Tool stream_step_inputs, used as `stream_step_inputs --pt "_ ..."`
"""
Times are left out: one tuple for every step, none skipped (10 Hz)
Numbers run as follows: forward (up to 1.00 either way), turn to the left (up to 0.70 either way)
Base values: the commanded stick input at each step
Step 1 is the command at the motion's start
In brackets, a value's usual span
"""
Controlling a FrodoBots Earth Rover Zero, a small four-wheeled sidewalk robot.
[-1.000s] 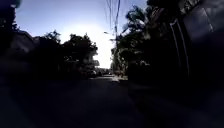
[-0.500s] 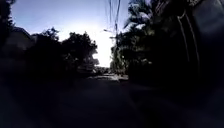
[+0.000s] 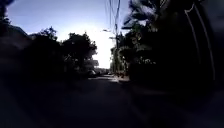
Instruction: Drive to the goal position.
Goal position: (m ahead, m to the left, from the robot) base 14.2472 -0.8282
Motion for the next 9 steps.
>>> stream_step_inputs --pt "0.85 0.00" --pt "0.85 0.00" --pt "0.85 0.00" --pt "0.85 0.01" --pt "0.85 0.02" --pt "0.85 0.02" --pt "0.85 0.02" --pt "0.85 0.02" --pt "0.85 0.02"
